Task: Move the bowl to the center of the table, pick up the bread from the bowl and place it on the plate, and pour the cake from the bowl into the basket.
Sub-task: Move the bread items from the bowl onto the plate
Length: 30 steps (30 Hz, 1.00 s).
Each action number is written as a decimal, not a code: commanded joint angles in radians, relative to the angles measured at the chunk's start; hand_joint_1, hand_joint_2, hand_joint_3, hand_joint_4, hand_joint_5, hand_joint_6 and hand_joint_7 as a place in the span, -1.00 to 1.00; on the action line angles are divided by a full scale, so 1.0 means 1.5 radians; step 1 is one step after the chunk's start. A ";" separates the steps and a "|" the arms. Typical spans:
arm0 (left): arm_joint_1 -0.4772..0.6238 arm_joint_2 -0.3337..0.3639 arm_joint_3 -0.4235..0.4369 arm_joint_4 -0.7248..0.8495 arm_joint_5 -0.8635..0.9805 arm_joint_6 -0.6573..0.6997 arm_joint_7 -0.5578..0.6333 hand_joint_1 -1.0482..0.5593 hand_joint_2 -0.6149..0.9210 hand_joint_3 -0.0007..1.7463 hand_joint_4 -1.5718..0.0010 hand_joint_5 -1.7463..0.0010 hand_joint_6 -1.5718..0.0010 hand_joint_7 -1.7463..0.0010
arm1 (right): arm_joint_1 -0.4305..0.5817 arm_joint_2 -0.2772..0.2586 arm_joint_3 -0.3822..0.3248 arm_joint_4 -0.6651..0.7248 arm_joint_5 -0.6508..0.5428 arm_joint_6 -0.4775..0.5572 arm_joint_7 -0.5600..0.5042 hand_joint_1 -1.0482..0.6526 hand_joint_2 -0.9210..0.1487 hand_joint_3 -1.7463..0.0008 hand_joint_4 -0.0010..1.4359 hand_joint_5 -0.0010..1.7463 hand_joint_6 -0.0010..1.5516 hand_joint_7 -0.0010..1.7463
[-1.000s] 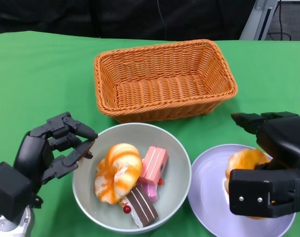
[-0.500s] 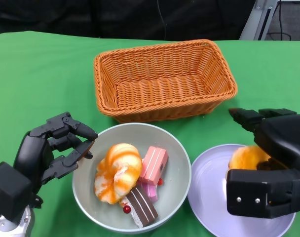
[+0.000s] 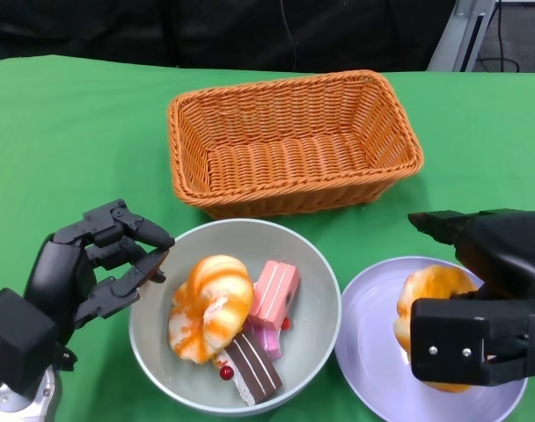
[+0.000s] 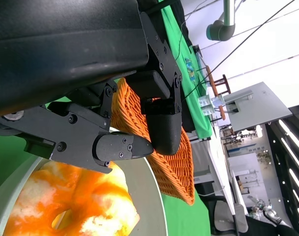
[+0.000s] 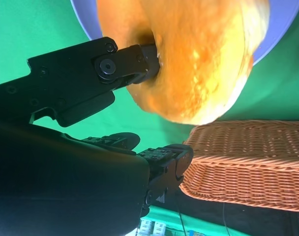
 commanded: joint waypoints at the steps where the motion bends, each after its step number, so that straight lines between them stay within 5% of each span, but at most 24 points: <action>1: 0.010 0.011 0.003 -0.001 0.002 0.000 0.003 0.08 0.91 -0.48 0.06 -0.69 0.02 -0.30 | -0.005 -0.004 -0.010 -0.008 0.004 0.008 0.008 -0.85 -0.99 0.79 -0.53 -0.99 -0.70 -1.00; 5: 0.011 0.010 0.003 -0.002 0.002 0.001 0.004 0.08 0.91 -0.48 0.07 -0.69 0.02 -0.29 | -0.005 -0.003 -0.010 -0.009 0.007 0.008 0.006 -0.66 -1.00 0.82 -0.54 -1.00 -0.70 -1.00; 9: 0.011 0.010 0.003 -0.003 0.003 0.000 0.006 0.06 0.90 -0.49 0.06 -0.69 0.02 -0.29 | 0.008 0.000 -0.007 0.002 -0.003 -0.016 -0.048 0.11 -0.93 0.97 -0.47 -0.97 -0.61 -0.98; 16: 0.011 0.009 0.003 -0.005 0.003 0.004 0.008 0.07 0.90 -0.49 0.07 -0.68 0.02 -0.30 | 0.009 0.004 -0.008 0.011 0.003 -0.026 -0.070 0.20 -1.00 0.93 -0.42 -0.97 -0.53 -0.96; 19: 0.011 0.008 0.003 -0.005 0.005 0.000 0.010 0.05 0.90 -0.50 0.07 -0.69 0.02 -0.29 | 0.009 0.002 -0.009 0.009 0.005 -0.027 -0.065 0.10 -0.97 0.96 -0.42 -0.97 -0.52 -0.97; 20: 0.011 0.008 0.003 -0.004 0.005 -0.001 0.009 0.05 0.90 -0.50 0.07 -0.69 0.01 -0.30 | 0.006 -0.001 -0.011 0.008 0.013 -0.024 -0.050 -0.04 -0.98 0.95 -0.43 -0.98 -0.53 -0.98; 21: 0.011 0.009 0.003 -0.003 0.004 -0.003 0.008 0.06 0.91 -0.50 0.06 -0.69 0.01 -0.30 | 0.004 -0.002 -0.012 0.006 0.018 -0.020 -0.037 -0.43 -0.99 0.84 -0.48 -0.98 -0.58 -0.98; 24: 0.010 0.008 0.003 -0.001 0.001 -0.003 0.004 0.07 0.91 -0.50 0.07 -0.68 0.02 -0.29 | -0.001 -0.003 -0.013 0.002 0.019 -0.006 -0.013 -0.89 -1.00 0.63 -0.52 -0.98 -0.63 -0.99; 30: 0.006 0.010 0.003 0.008 0.002 -0.008 0.003 0.07 0.91 -0.49 0.06 -0.67 0.02 -0.28 | -0.005 -0.003 -0.012 -0.003 0.024 0.004 0.016 -1.00 -1.00 0.33 -0.60 -0.99 -0.73 -1.00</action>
